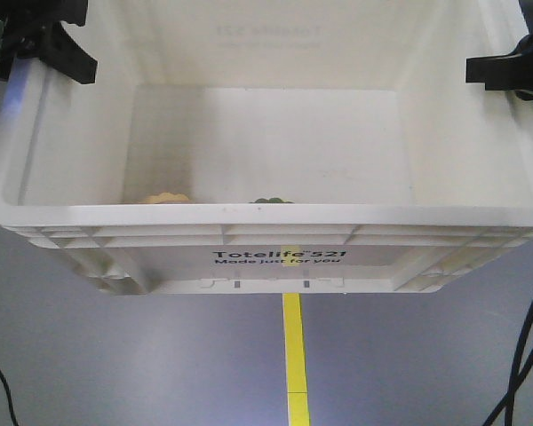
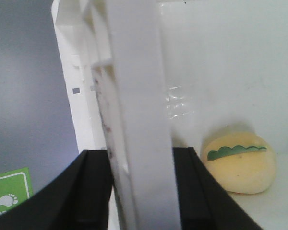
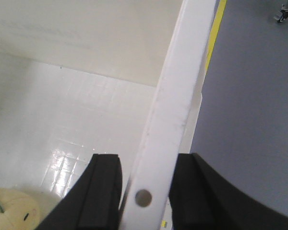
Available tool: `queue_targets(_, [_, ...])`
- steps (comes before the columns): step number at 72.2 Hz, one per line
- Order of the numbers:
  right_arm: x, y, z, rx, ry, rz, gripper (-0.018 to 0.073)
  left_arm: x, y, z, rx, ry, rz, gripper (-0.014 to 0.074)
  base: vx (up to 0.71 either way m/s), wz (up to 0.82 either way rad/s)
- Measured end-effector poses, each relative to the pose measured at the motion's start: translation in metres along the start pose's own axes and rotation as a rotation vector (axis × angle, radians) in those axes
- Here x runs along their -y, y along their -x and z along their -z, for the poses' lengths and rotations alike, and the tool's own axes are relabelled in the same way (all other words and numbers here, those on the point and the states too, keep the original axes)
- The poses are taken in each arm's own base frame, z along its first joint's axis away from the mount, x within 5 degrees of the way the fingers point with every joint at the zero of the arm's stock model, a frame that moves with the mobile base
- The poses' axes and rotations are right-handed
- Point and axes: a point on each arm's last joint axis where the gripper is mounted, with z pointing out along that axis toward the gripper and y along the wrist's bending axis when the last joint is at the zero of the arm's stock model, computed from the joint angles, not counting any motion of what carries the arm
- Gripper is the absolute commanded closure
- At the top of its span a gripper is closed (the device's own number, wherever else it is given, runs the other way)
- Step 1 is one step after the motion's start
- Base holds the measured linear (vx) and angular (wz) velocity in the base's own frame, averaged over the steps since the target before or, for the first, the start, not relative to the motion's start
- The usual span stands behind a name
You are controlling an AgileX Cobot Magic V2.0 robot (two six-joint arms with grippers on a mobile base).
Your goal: Place moving items into box and shelve
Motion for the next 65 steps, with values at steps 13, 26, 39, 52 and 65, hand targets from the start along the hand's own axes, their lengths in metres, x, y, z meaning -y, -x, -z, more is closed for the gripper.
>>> queue_targets(13, [0.0003,0.0,0.0001,0.0,-0.002,0.0,0.0568,0.0001,0.0,0.0,0.0,-0.001,0.0,0.0596,0.06,0.02])
queue_targets(26, [0.0009,-0.0003,0.0002,-0.002,-0.002,-0.002,0.0568,0.0003,-0.0001,0.0,0.0,-0.001,0.0,0.0596,0.1,0.07])
queue_targets(39, [0.0009,-0.0003,0.0002,-0.003,-0.002,-0.002,0.0568,0.0004,-0.0001,-0.0001,-0.001,-0.002,0.0,0.0596,0.16,0.08])
queue_targets(52, [0.0008,-0.0004,0.0002,-0.003,-0.002,-0.002,0.0568,0.0004,-0.0001,-0.0001,-0.001,-0.002,0.0,0.0596,0.22,0.02])
queue_targets(65, [0.0008,-0.0005,0.0002,-0.005,-0.001,-0.002,0.0568,0.0004,-0.0001,-0.0001,-0.001,-0.002,0.0,0.0596,0.3,-0.06])
